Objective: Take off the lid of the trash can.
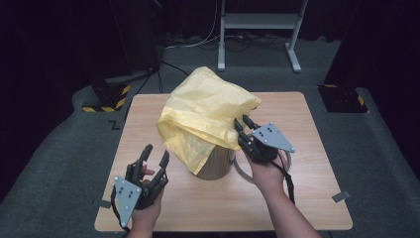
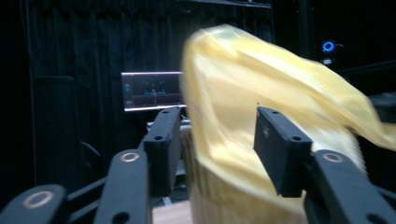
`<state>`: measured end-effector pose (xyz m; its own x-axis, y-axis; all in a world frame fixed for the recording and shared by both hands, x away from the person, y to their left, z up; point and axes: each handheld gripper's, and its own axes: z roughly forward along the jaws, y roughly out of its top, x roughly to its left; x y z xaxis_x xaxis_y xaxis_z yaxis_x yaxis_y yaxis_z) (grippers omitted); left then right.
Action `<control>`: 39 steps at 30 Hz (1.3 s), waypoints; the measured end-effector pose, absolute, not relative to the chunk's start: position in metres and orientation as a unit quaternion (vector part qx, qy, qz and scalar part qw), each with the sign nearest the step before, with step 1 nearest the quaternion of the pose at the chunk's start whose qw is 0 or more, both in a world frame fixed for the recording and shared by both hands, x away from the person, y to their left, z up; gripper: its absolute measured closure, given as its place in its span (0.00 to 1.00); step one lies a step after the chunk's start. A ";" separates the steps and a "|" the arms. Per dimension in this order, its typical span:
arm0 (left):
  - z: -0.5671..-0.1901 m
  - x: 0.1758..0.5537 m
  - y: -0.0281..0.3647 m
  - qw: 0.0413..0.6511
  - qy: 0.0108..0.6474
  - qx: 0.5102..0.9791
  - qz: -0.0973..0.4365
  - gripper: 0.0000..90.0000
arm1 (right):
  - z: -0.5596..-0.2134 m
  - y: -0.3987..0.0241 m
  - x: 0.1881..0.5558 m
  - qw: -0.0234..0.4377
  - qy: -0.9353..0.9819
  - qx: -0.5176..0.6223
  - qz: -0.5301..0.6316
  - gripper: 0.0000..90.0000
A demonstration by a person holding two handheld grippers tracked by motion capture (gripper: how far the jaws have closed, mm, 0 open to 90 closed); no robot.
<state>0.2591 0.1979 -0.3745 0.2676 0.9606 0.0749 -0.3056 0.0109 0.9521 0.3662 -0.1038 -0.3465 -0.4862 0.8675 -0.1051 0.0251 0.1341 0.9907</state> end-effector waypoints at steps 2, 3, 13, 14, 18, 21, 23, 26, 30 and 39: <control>-0.361 0.267 0.201 0.633 0.326 0.484 0.509 0.50 | -0.346 -0.104 0.367 0.376 0.656 0.341 0.559 0.76; -0.355 0.271 0.202 0.635 0.321 0.483 0.510 0.48 | -0.346 -0.105 0.367 0.377 0.656 0.340 0.559 0.76; -0.348 0.307 0.203 0.634 0.326 0.534 0.454 0.92 | -0.344 -0.111 0.370 0.379 0.656 0.344 0.555 0.76; -0.351 0.307 0.201 0.637 0.327 0.534 0.450 0.97 | -0.343 -0.113 0.370 0.381 0.654 0.345 0.555 0.76; -0.363 0.300 0.186 0.649 0.307 0.554 0.421 1.00 | -0.334 -0.121 0.350 0.385 0.638 0.334 0.578 0.72; -0.368 0.293 0.173 0.661 0.298 0.561 0.401 1.00 | -0.325 -0.125 0.327 0.378 0.622 0.322 0.605 0.71; -0.370 0.290 0.166 0.665 0.299 0.562 0.392 1.00 | -0.321 -0.123 0.310 0.369 0.616 0.308 0.624 0.71; -0.371 0.290 0.157 0.663 0.297 0.571 0.382 1.00 | -0.324 -0.111 0.290 0.344 0.625 0.286 0.639 0.72; -0.371 0.289 0.149 0.671 0.296 0.572 0.368 1.00 | -0.336 -0.086 0.281 0.329 0.648 0.267 0.633 0.68; -0.370 0.290 0.148 0.683 0.296 0.568 0.352 0.99 | -0.337 -0.059 0.309 0.345 0.657 0.272 0.613 0.60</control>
<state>0.2896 0.1480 -0.3704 0.5773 0.8165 -0.0049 -0.1432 0.1072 0.9839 0.3088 -0.0591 -0.3375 -0.6134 0.7806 -0.1200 -0.0658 0.1008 0.9927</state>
